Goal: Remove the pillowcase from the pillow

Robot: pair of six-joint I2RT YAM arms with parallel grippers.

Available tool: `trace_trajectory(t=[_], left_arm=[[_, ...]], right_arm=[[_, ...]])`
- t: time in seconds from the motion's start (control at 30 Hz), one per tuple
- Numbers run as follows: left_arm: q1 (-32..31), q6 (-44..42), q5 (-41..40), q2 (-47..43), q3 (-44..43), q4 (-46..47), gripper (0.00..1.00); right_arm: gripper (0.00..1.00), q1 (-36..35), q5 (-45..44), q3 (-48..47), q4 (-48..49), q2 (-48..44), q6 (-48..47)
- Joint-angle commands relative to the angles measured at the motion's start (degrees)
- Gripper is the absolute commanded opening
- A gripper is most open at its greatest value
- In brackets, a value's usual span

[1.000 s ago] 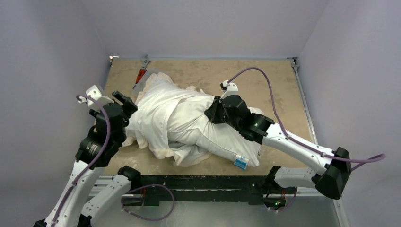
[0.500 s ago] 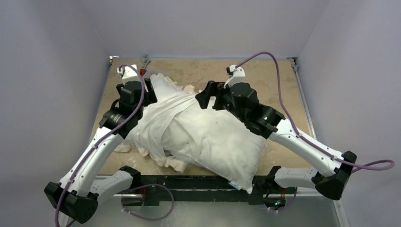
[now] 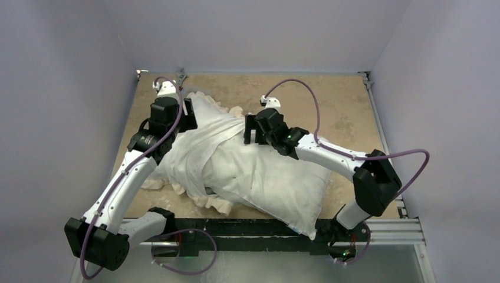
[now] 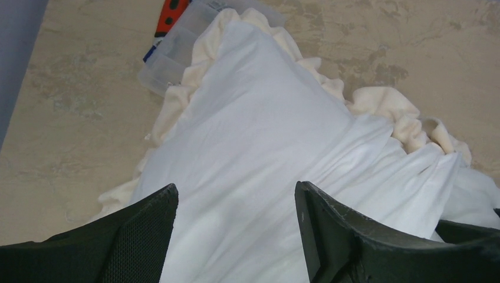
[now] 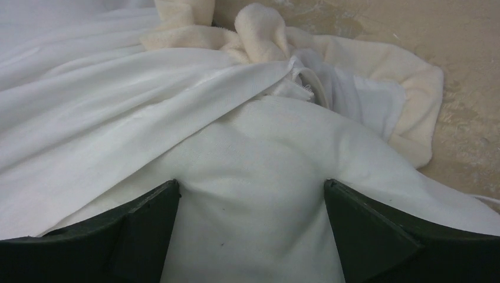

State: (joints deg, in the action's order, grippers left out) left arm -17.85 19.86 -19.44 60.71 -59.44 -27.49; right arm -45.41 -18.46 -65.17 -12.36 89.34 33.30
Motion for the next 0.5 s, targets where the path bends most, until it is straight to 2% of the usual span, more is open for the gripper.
trace_trajectory(t=[0.0, 0.03, 0.07, 0.17, 0.23, 0.27, 0.47], left_arm=[[0.5, -1.3, 7.0, 3.3, -2.3, 1.4, 0.73], [0.5, -1.3, 8.3, 4.4, -3.4, 1.0, 0.74], [0.5, -1.1, 9.5, 5.8, -5.2, 0.2, 0.76], [0.5, -0.6, 12.8, 10.7, -10.8, -2.5, 0.78], [0.4, -0.5, 15.8, 14.2, -15.0, -4.1, 0.80], [0.1, -0.7, 16.6, 15.9, -17.0, -4.9, 0.80], [-4.1, -3.8, 21.0, 26.0, -27.7, -9.8, 0.84]], right_arm=[[0.89, -0.4, 3.5, 2.2, 7.8, 1.5, -2.6], [0.82, -0.8, 4.2, 3.1, 8.7, 1.8, -3.0], [0.71, -1.3, 4.5, 3.9, 9.4, 1.8, -3.1], [0.30, -4.5, 3.6, 5.1, 10.9, 1.1, -3.2], [0.07, -7.8, 1.5, 4.6, 10.9, 0.5, -2.8], [0.00, -9.4, 0.0, 4.1, 10.3, 0.5, -2.1], [0.00, -12.5, -5.5, 1.6, 8.6, 0.8, -0.2]])
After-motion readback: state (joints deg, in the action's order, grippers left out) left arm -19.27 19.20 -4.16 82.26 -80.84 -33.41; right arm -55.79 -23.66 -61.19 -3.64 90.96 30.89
